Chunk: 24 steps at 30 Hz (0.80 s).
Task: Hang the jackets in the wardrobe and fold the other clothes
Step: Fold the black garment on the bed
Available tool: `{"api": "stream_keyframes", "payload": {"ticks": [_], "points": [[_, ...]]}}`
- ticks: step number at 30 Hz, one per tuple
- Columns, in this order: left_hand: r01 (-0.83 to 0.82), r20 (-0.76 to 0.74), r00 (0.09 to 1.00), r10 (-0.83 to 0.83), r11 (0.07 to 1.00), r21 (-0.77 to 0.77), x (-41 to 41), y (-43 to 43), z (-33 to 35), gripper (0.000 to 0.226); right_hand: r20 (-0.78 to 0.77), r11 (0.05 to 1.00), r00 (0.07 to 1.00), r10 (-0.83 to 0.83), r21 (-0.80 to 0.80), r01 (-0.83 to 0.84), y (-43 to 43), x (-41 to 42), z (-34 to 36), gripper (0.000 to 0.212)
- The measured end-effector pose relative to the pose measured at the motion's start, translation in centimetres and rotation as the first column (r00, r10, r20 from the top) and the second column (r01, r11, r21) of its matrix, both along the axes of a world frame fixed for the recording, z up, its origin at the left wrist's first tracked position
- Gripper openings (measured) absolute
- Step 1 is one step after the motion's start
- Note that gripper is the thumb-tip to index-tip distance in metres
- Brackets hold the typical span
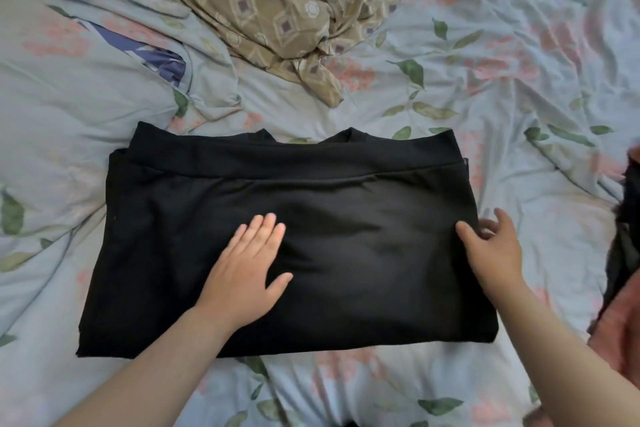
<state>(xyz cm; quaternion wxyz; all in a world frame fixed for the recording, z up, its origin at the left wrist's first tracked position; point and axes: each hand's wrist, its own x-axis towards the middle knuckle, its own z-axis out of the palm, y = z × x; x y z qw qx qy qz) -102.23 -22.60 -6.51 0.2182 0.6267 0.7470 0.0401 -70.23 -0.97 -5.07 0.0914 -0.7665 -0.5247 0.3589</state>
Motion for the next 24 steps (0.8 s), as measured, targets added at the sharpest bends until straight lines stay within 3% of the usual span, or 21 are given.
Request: {"api": "stream_keyframes", "payload": {"ticks": [2, 5, 10, 11, 13, 14, 16, 20, 24], "points": [[0.044, 0.071, 0.996, -0.046, 0.999, 0.032, 1.5, 2.8, 0.1, 0.081, -0.196, 0.968, 0.962, -0.189, -0.204, 0.149, 1.4, -0.1, 0.8, 0.064], [-0.002, 0.199, 0.98, 0.013, 0.998, -0.055, 2.9, 6.2, -0.6, 0.087, -0.393, 0.896, 0.881, -0.264, -0.437, 0.073, 2.3, -0.2, 1.9, 0.035], [-0.106, 0.39, 0.903, 0.178, 0.974, -0.199, 3.0, 7.4, -0.7, 0.088, -0.566, 0.85, 0.775, -0.28, -0.521, -0.073, 1.9, -1.0, 6.0, 0.041], [-0.179, 0.508, 0.81, 0.293, 0.948, -0.262, 2.9, 7.5, 0.1, 0.089, -0.592, 0.86, 0.763, -0.259, -0.501, -0.096, 1.6, -1.7, 7.1, 0.047], [-0.346, 0.731, 0.413, 0.543, 0.836, -0.426, 2.6, 7.6, 2.1, 0.089, -0.646, 0.884, 0.739, -0.189, -0.44, -0.158, 0.4, -3.7, 9.1, 0.058], [-0.394, 0.782, 0.205, 0.589, 0.781, -0.484, 2.4, 7.4, 2.8, 0.085, -0.678, 0.897, 0.723, -0.131, -0.391, -0.204, -0.4, -5.2, 10.1, 0.062], [-0.422, 0.811, -0.047, 0.583, 0.724, -0.545, 2.1, 6.4, 4.4, 0.07, -0.721, 0.914, 0.693, 0.01, -0.274, -0.299, -2.4, -8.7, 11.7, 0.066], [-0.379, 0.813, -0.271, 0.515, 0.72, -0.582, 1.4, 3.3, 6.8, 0.055, -0.677, 0.868, 0.706, 0.209, -0.205, -0.453, -7.0, -16.1, 12.8, 0.078], [-0.362, 0.77, -0.458, 0.444, 0.698, -0.618, -0.5, -0.2, 8.7, 0.055, -0.664, 0.838, 0.697, 0.271, -0.194, -0.511, -12.2, -23.0, 12.1, 0.059]]}}
